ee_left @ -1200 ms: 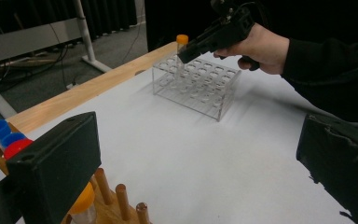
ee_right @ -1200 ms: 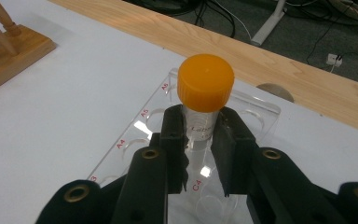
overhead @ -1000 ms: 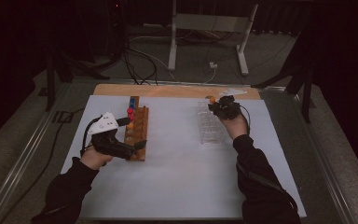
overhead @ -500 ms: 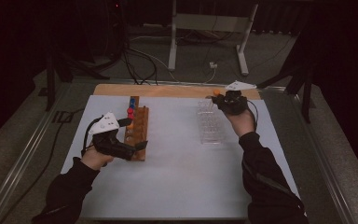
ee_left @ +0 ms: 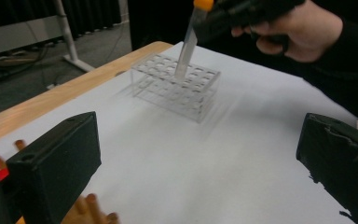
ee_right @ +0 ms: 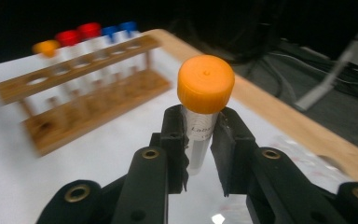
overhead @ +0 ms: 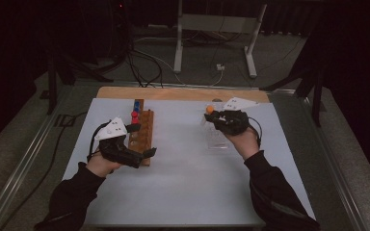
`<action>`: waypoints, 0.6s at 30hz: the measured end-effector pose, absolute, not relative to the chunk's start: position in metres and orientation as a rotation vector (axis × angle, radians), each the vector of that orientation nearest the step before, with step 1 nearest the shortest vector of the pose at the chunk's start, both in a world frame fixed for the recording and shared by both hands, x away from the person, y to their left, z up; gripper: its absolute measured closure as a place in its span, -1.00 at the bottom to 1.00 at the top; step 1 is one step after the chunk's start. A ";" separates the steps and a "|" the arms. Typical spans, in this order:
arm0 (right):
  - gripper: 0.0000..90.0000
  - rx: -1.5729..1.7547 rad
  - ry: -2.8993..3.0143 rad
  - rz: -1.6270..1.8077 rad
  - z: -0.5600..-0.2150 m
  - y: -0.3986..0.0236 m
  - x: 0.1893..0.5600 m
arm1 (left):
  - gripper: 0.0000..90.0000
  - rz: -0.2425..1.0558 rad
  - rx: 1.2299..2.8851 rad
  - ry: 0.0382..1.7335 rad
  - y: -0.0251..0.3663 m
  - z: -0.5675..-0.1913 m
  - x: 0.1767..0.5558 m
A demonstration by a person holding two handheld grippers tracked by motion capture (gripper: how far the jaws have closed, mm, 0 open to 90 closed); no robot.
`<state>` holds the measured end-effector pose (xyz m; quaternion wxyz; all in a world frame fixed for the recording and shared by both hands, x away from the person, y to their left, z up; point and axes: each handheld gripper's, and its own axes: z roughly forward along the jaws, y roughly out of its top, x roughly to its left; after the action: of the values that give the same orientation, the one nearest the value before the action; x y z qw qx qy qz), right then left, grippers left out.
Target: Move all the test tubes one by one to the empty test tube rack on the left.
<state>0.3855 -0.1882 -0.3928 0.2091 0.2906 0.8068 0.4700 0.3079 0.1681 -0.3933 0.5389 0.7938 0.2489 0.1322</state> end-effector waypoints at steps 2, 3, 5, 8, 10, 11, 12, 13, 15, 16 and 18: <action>0.67 0.764 2.288 1.322 -0.396 -0.180 0.373 | -0.99 0.312 1.890 0.581 0.165 -0.393 0.307; 0.67 0.741 2.307 1.320 -0.398 -0.177 0.369 | -0.99 0.297 1.892 0.573 0.163 -0.394 0.306; 0.67 0.703 2.351 1.322 -0.402 -0.168 0.359 | -0.98 0.296 1.894 0.560 0.157 -0.395 0.303; 0.67 0.643 2.416 1.332 -0.410 -0.156 0.343 | -0.98 0.279 1.901 0.534 0.149 -0.395 0.300; 0.67 0.606 2.455 1.339 -0.415 -0.148 0.334 | -0.96 0.264 1.902 0.514 0.143 -0.396 0.297; 0.67 0.594 2.472 1.348 -0.417 -0.145 0.330 | -0.96 0.265 1.910 0.500 0.139 -0.397 0.296; 0.67 0.574 2.493 1.355 -0.419 -0.141 0.325 | -0.94 0.264 1.910 0.493 0.137 -0.397 0.294; 0.67 0.564 2.503 1.359 -0.421 -0.138 0.322 | -0.88 0.259 1.911 0.487 0.134 -0.398 0.293; 0.67 0.541 2.531 1.368 -0.423 -0.133 0.316 | -0.81 0.255 1.914 0.478 0.129 -0.399 0.292; 0.67 0.538 2.540 1.373 -0.425 -0.130 0.314 | -0.74 0.260 1.921 0.472 0.126 -0.401 0.291; 0.67 0.526 2.564 1.374 -0.427 -0.126 0.310 | -0.61 0.259 1.932 0.458 0.120 -0.403 0.290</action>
<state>0.3101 -0.1258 -0.4273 0.0926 0.1772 0.8636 0.4629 0.2904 0.1205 -0.4033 0.5391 0.8126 0.1927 0.1089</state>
